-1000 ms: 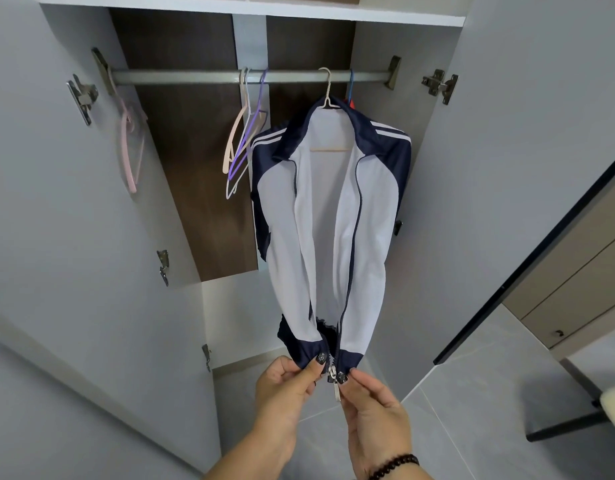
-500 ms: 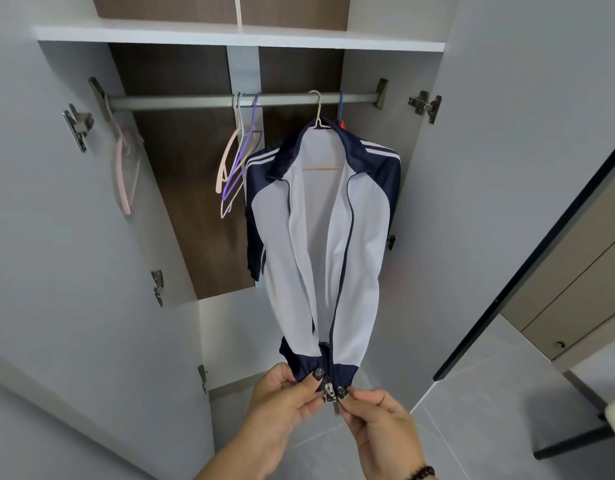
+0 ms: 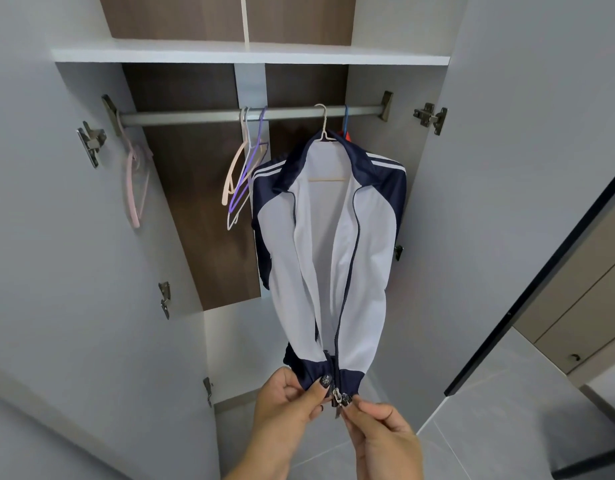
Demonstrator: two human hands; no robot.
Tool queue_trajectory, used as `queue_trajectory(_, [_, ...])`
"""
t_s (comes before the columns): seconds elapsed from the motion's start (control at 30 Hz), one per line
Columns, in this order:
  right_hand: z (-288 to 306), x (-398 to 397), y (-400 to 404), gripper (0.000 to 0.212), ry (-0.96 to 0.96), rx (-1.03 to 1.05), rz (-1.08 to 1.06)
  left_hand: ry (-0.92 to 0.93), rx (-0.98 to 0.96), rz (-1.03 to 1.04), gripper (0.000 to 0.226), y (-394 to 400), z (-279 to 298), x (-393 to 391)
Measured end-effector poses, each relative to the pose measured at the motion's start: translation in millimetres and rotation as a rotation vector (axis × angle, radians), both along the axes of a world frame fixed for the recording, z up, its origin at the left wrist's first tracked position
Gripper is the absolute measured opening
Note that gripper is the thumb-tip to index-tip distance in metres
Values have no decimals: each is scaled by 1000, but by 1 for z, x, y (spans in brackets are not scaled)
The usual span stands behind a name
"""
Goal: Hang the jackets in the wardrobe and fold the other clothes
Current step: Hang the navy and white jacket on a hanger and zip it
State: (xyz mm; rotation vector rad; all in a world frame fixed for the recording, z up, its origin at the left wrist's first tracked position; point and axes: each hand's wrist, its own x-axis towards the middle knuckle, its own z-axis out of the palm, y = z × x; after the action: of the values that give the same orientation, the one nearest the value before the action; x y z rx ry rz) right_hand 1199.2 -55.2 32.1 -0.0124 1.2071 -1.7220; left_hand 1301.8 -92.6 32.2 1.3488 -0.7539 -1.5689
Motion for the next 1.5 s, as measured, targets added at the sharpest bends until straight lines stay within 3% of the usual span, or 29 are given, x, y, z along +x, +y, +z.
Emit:
queue_trajectory(0.2, [-10, 2, -3, 39, 278, -8, 48, 119, 61, 69, 27, -1, -4, 3])
queue_trajectory(0.63, [-14, 3, -8, 39, 222, 9, 70, 93, 31, -3, 24, -5, 7, 13])
queue_trajectory(0.77, [-13, 1, -8, 26, 169, -31, 46, 112, 31, 14, 22, -3, 6, 8])
queue_trajectory(0.87, [-16, -7, -9, 40, 213, -18, 60, 71, 15, -21, 23, -3, 4, 8])
queue_trajectory(1.17, [-6, -22, -9, 43, 423, -127, 253, -54, -39, -194, 26, -15, 8, 20])
queue_trajectory(1.33, [-13, -16, -16, 38, 337, -84, 185, -14, -13, -188, 25, -18, 10, 24])
queue_trajectory(1.43, [-10, -13, -20, 22, 270, -95, 150, 83, 34, -152, 26, -15, 10, 21])
queue_trajectory(1.5, [-8, -13, -21, 26, 224, -98, 101, 130, 72, -117, 24, -12, 8, 16])
